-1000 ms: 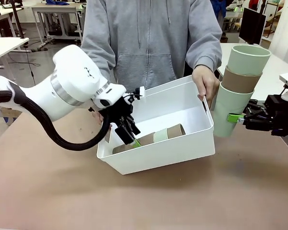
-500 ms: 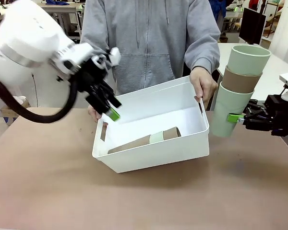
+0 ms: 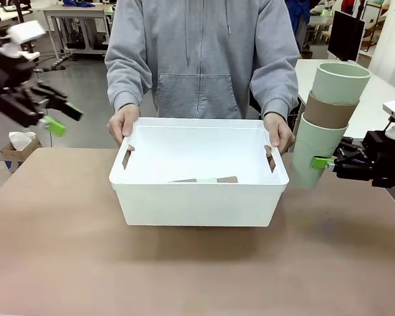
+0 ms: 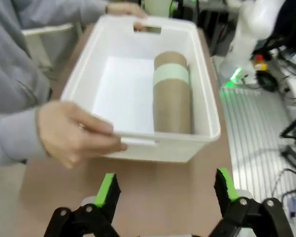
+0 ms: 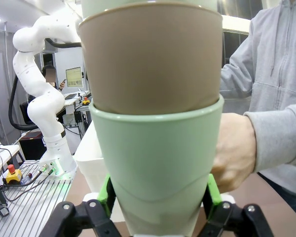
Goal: Stack the cups and store them in the basket.
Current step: Place the stack of Reusable plastic cups into the Pantry Basket.
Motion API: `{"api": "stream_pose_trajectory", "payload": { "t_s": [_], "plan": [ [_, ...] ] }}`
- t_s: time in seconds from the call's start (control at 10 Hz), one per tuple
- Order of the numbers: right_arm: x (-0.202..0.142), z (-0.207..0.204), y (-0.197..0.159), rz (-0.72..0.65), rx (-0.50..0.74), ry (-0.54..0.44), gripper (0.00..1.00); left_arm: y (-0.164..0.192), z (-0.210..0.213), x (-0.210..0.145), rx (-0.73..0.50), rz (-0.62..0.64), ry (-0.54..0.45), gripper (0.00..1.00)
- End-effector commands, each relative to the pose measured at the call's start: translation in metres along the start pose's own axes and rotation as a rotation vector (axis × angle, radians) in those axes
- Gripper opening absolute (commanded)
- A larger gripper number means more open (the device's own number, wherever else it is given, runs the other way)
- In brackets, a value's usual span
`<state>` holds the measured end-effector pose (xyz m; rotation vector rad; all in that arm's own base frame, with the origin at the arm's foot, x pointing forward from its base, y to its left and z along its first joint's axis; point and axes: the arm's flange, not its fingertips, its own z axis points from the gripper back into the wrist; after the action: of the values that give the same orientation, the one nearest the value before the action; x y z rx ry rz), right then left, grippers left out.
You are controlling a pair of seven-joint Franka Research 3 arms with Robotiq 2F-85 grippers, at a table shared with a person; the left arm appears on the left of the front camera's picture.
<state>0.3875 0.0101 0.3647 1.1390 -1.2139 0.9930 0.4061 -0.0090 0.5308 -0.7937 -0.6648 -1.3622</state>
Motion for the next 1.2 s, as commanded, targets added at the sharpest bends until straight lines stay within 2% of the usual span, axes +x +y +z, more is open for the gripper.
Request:
{"api": "stream_pose_trajectory", "payload": {
  "t_s": [0.0,0.2,0.3,1.1],
  "plan": [
    [0.005,-0.001,0.0,0.012,-0.001,-0.005,0.86,0.003,0.008,-0.026,-0.036,-0.021,-0.063,1.0],
    [0.005,-0.001,0.0,0.012,-0.001,-0.005,0.86,-0.001,0.015,-0.039,0.007,-0.038,-0.119,1.0],
    [0.005,-0.001,0.0,0.012,-0.001,-0.005,0.86,-0.001,0.019,-0.035,-0.018,-0.006,-0.047,1.0],
    [0.005,-0.001,0.0,0.012,-0.001,-0.005,0.86,-0.001,0.019,-0.035,-0.018,-0.006,-0.047,1.0]
  ]
}}
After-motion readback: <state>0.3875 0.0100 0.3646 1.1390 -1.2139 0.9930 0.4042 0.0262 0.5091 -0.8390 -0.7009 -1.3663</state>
